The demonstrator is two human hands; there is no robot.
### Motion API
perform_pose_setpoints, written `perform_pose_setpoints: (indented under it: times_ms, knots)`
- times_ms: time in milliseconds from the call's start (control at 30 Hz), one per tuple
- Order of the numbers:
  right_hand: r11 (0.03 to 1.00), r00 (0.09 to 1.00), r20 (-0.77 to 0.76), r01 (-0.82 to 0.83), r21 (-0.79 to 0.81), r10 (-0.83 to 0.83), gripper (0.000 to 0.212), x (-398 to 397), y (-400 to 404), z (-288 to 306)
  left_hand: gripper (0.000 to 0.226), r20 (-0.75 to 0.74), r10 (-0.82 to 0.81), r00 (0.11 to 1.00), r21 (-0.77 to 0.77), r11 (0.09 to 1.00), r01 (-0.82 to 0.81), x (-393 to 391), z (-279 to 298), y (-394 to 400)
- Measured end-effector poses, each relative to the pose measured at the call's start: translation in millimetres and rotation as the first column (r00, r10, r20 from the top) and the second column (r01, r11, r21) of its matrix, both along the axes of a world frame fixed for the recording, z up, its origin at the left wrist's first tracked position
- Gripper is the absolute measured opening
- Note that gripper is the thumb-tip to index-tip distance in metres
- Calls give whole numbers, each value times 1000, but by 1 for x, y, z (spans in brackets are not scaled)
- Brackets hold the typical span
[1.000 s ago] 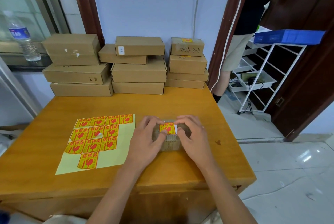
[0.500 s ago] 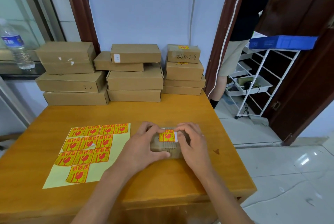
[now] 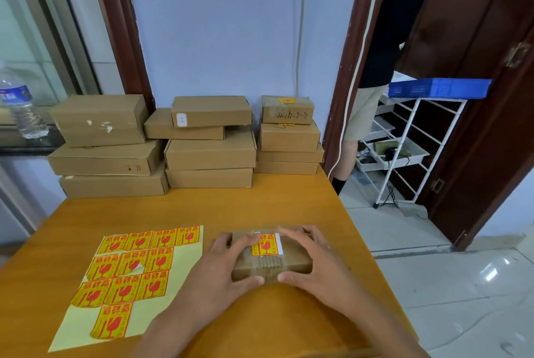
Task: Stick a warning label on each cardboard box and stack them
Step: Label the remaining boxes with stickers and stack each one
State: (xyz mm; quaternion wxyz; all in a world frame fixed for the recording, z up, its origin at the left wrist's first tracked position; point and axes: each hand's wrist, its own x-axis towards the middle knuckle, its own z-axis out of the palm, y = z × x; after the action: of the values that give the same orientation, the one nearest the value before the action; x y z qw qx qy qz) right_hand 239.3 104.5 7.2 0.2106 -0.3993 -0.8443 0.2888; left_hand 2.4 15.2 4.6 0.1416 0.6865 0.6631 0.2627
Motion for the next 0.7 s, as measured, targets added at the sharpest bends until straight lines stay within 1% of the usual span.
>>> perform_pose_setpoints:
  times_ms: [67, 100, 167, 200, 233, 300, 367, 467, 533, 633, 700]
  knots:
    - [997, 993, -101, 54, -60, -60, 96, -4, 5, 5, 79, 92, 25, 995, -2, 1000, -25, -3, 9, 8]
    - [992, 982, -159, 88, -92, -102, 100, -5, 9, 9, 85, 145, 53, 988, -2, 999, -53, -4, 15, 13]
    - [982, 954, -247, 138, -132, -168, 100, -11, 18, 22, 100, 262, 107, 959, 20, 993, -116, -5, 34, 26]
    - [978, 940, -280, 160, -137, -193, 97, -14, 25, 31, 105, 309, 126, 943, 38, 989, -144, -5, 44, 35]
    - [974, 924, -314, 182, -138, -217, 92, -19, 33, 40, 105, 343, 142, 928, 58, 983, -172, -5, 54, 45]
    - [964, 880, -395, 231, -129, -263, 85, -29, 53, 62, 89, 375, 167, 912, 115, 968, -225, -4, 77, 69]
    - [955, 826, -482, 281, -100, -293, 86, -41, 78, 83, 72, 380, 175, 908, 195, 944, -264, -6, 97, 100]
    - [943, 764, -571, 327, -57, -299, 87, -59, 119, 113, 68, 335, 188, 923, 312, 902, -297, -12, 129, 143]
    - [942, 759, -584, 336, -29, -288, 87, -69, 147, 134, 66, 316, 207, 926, 342, 885, -315, -19, 152, 172]
    - [934, 776, -565, 357, 28, -280, 83, -80, 190, 157, 54, 337, 184, 923, 314, 903, -294, -33, 176, 220]
    - [928, 780, -555, 371, 38, -289, 80, -85, 216, 165, 47, 319, 189, 929, 312, 904, -291, -39, 185, 247]
